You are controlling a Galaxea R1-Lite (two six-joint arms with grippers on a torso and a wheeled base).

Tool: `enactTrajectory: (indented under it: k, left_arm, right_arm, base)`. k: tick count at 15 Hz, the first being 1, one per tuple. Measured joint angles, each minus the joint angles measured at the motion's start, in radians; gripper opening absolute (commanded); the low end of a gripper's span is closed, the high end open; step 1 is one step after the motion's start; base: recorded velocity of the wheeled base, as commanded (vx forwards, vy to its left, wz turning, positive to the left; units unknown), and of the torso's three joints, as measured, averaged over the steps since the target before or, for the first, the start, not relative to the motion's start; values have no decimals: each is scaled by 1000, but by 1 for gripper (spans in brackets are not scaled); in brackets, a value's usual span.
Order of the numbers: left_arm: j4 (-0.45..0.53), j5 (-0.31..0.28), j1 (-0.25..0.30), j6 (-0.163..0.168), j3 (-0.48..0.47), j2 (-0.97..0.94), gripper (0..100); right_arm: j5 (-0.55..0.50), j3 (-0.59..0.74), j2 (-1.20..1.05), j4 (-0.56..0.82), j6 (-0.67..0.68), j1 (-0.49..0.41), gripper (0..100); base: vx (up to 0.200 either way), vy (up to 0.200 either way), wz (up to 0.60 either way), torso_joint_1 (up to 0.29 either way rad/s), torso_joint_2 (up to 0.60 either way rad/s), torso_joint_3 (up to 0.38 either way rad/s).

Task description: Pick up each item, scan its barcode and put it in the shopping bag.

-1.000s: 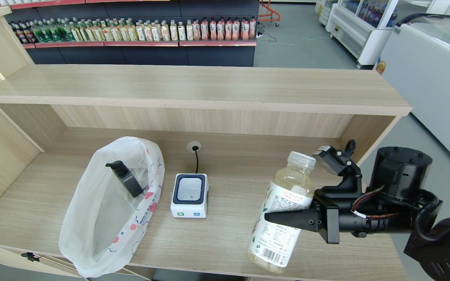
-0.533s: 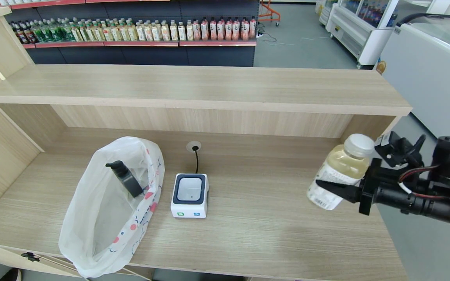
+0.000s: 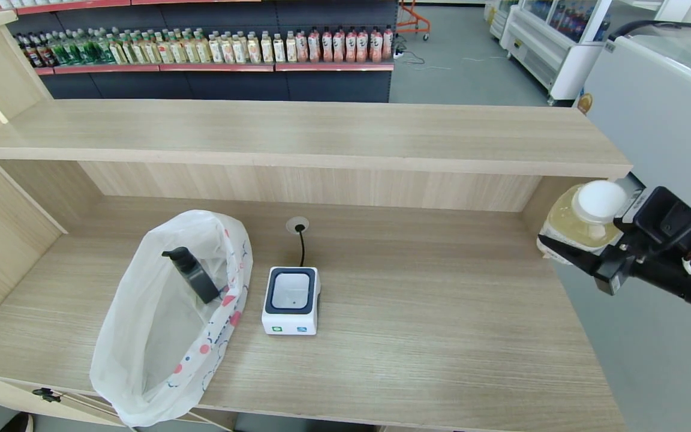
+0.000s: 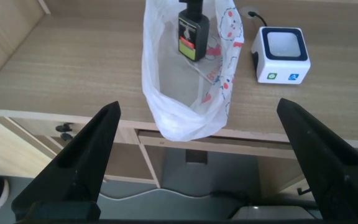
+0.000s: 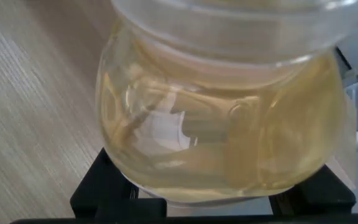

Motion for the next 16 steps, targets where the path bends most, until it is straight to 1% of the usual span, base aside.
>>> enactTrajectory:
  k: [2, 4, 7, 11, 16]
  left_arm:
    - [0, 0, 0, 2, 0, 0, 100]
    - [0, 0, 0, 1, 0, 0, 100]
    - [0, 0, 0, -1, 0, 0, 100]
    - [0, 0, 0, 0, 0, 0, 100]
    - [0, 0, -1, -1, 0, 0, 100]
  right_arm:
    - [-44, 9, -22, 0, -38, 0, 0]
    - [-110, 41, -44, 1, -41, 0, 0]
    - [-125, 68, -64, 3, -59, 5, 0]
    - [-138, 21, -69, 10, -60, 22, 0]
    - [-154, 9, -64, 11, -34, 76, 0]
  base:
    - [0, 0, 0, 0, 0, 0]
    - [0, 0, 0, 0, 0, 0]
    - [0, 0, 0, 0, 0, 0]
    - [0, 200, 0, 2, 0, 1]
    - [0, 200, 0, 4, 4, 0]
